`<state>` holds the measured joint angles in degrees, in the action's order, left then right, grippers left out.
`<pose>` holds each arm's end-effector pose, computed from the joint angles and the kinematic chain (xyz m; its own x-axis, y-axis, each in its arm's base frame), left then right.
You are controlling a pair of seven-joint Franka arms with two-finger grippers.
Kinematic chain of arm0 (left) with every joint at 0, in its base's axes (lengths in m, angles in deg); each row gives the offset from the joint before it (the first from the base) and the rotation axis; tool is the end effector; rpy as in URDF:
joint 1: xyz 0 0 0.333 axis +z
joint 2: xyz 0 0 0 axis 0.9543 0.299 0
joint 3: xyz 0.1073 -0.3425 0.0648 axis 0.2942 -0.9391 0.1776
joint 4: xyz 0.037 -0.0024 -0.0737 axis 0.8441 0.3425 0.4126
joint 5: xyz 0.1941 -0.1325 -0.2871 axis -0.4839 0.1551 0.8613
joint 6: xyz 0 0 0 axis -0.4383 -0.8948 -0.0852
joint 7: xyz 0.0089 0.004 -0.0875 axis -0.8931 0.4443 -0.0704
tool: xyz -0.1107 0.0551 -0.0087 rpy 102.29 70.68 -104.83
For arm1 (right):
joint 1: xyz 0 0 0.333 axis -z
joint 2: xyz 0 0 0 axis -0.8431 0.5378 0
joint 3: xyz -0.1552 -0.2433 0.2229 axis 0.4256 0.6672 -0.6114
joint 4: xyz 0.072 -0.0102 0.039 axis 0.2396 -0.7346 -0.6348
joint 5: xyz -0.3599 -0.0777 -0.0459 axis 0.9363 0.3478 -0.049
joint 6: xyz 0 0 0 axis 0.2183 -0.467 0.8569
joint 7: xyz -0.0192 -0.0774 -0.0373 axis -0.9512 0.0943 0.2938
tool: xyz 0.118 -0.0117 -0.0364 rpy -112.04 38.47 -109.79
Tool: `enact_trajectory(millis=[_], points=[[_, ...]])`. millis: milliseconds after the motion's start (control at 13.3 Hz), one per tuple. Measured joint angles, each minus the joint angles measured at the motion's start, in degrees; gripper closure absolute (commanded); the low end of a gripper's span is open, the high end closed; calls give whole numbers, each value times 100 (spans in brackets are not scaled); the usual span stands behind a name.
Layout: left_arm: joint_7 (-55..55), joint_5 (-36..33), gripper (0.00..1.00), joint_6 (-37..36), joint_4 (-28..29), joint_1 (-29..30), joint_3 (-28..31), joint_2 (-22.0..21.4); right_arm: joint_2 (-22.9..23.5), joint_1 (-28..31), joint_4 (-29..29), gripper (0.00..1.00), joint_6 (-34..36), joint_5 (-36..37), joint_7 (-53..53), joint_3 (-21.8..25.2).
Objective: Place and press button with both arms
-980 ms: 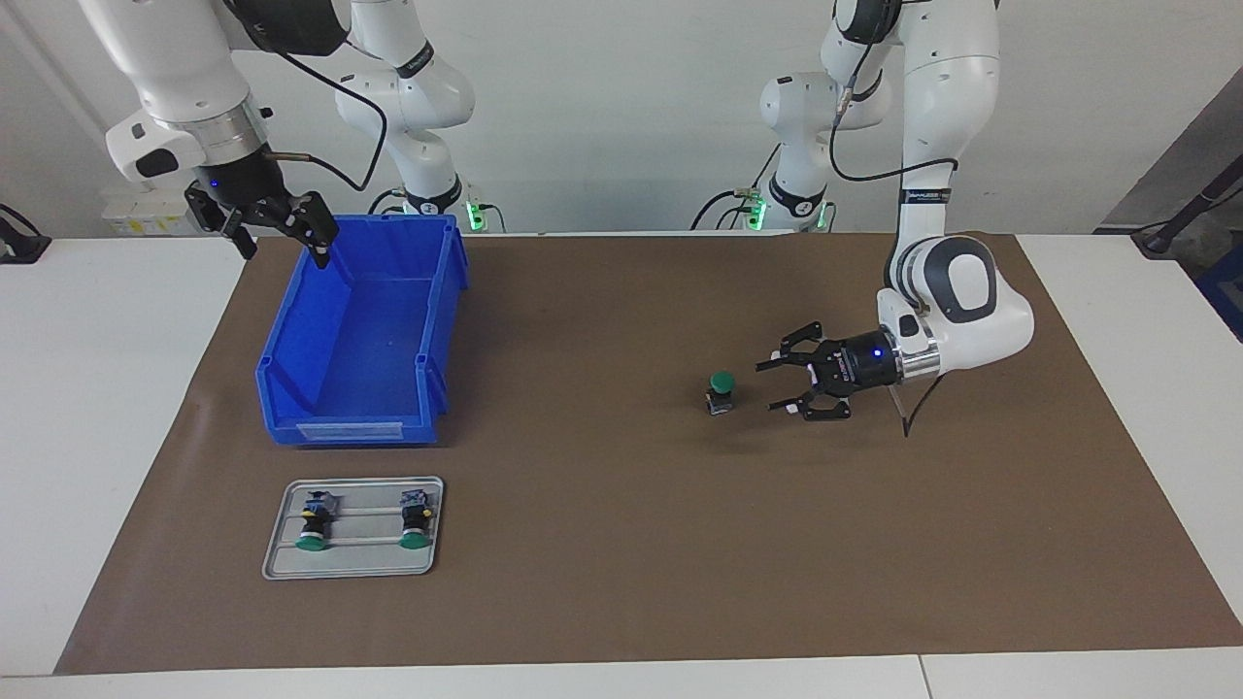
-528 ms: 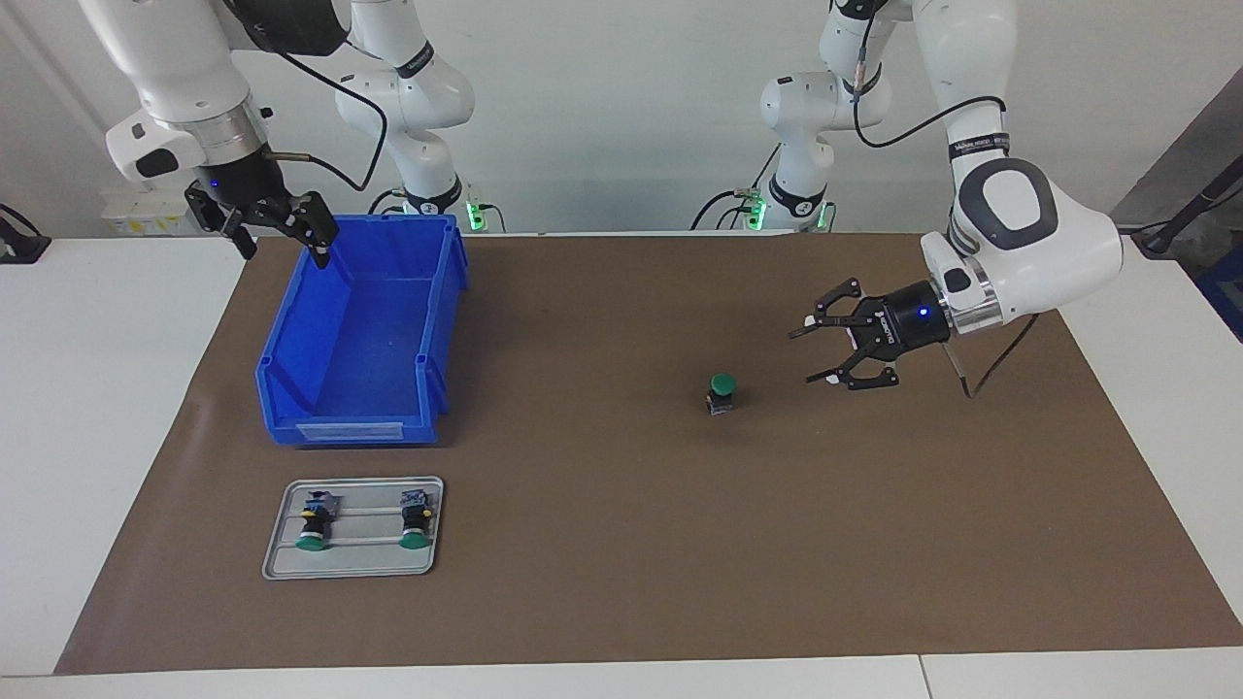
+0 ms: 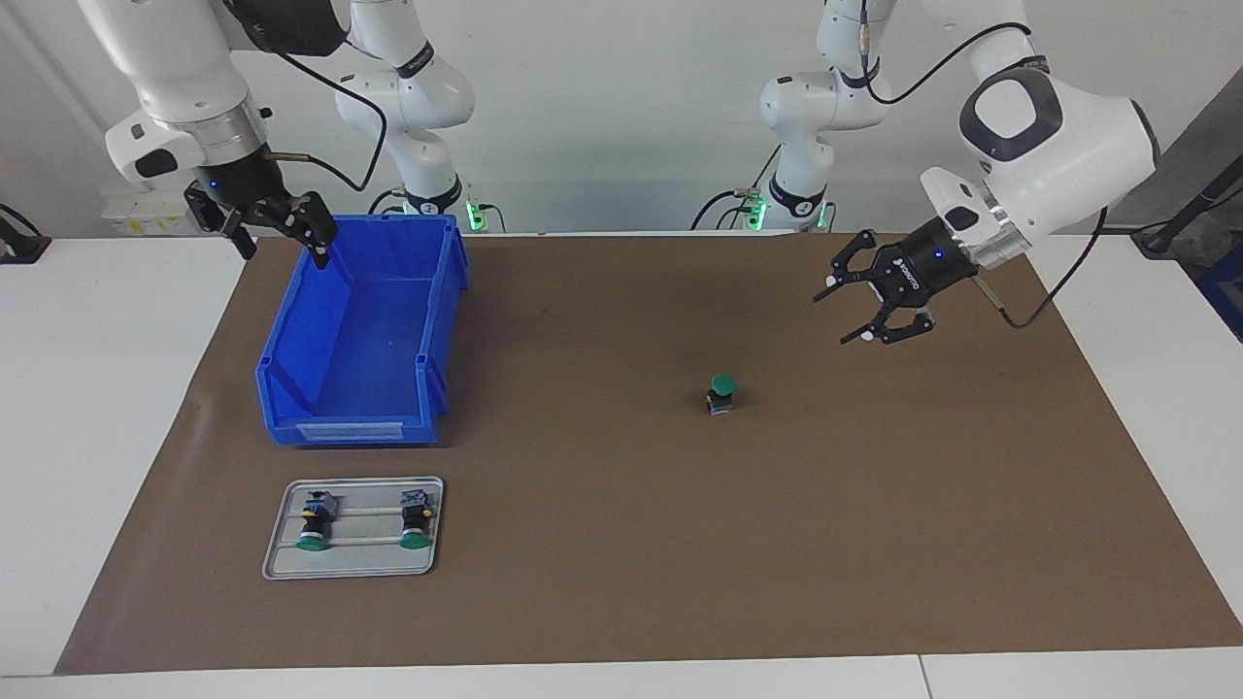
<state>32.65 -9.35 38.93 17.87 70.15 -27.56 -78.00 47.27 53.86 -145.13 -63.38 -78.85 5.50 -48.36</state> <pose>0.5509 -0.1087 0.5970 0.5888 -0.6654 0.4589 -0.8083 -0.4856 0.3330 0.5043 -0.0198 0.6548 0.9843 -0.1743 0.0267 -0.1751 -0.9840 0.0343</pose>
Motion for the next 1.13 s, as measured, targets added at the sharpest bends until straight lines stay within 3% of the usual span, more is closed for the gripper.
enact_trajectory(millis=[75, 151, 452, 679, 829, 980, 1131], points=[[-513, -393, 27, -5, 0, -109, -10, -110, 0, 15, -1, 0, 0, 0, 0, 6], [-1069, -752, 4, -8, 0, -217, -17, -195, 0, 32, -2, 0, 0, 0, 0, 13], [-2771, -1963, 2, -30, 3, -444, -26, -295, 0, 38, -10, 0, 0, 0, 0, 24], [-4342, -2498, 10, -150, 96, -645, -31, -324, 0, 38, -18, 0, 0, 0, 0, 24], [-5250, -2614, 21, -149, 248, -825, -42, -386, 0, 38, -29, 0, 0, 0, 0, 25], [-5994, -2636, 34, -103, 351, -991, -50, -453, 0, 39, -35, 0, 0, 0, 0, 25], [-6398, -2642, 53, 155, 443, -1191, -54, -478, 0, 39, -42, 0, 0, 0, 0, 26]])
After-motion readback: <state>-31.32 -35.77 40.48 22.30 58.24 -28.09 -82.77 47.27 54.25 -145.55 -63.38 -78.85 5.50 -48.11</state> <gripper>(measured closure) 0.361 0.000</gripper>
